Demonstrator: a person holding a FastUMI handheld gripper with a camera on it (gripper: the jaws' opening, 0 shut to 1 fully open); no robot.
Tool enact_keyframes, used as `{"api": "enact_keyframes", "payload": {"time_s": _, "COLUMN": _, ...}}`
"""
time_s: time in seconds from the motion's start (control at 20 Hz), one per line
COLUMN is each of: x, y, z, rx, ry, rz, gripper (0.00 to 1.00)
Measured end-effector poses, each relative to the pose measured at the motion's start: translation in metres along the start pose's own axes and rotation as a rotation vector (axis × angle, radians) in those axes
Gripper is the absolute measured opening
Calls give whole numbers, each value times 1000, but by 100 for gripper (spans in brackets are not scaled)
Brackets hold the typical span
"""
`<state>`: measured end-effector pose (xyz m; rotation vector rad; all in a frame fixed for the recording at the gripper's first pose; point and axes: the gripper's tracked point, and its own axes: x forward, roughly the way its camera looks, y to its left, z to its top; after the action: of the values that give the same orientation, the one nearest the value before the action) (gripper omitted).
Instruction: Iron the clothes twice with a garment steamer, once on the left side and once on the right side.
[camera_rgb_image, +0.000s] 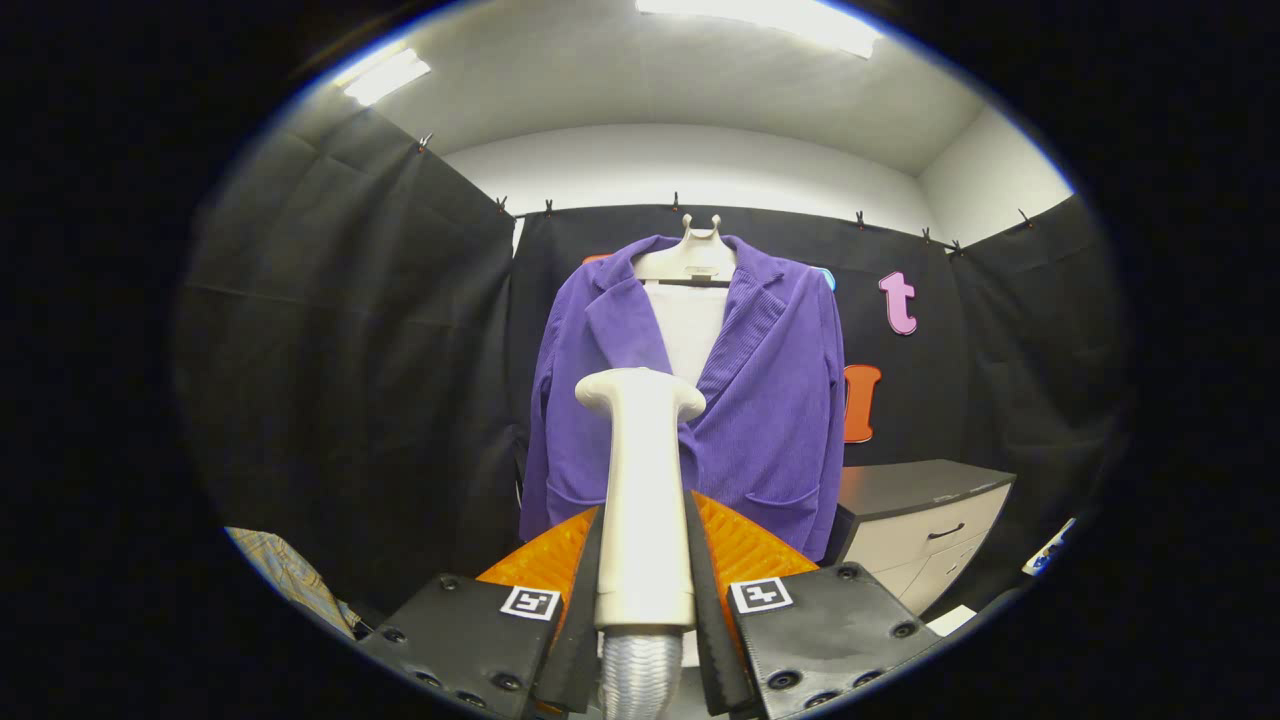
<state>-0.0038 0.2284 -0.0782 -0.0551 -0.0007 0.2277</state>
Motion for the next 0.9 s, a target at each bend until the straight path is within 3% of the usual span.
{"api": "enact_keyframes", "payload": {"time_s": 0.55, "x": -20, "y": -63, "z": 54, "rx": 13, "ry": -66, "rz": -108, "gripper": 49}}
{"api": "enact_keyframes", "payload": {"time_s": 0.9, "x": -30, "y": -96, "z": 58, "rx": 20, "ry": -78, "rz": -150, "gripper": 49}}
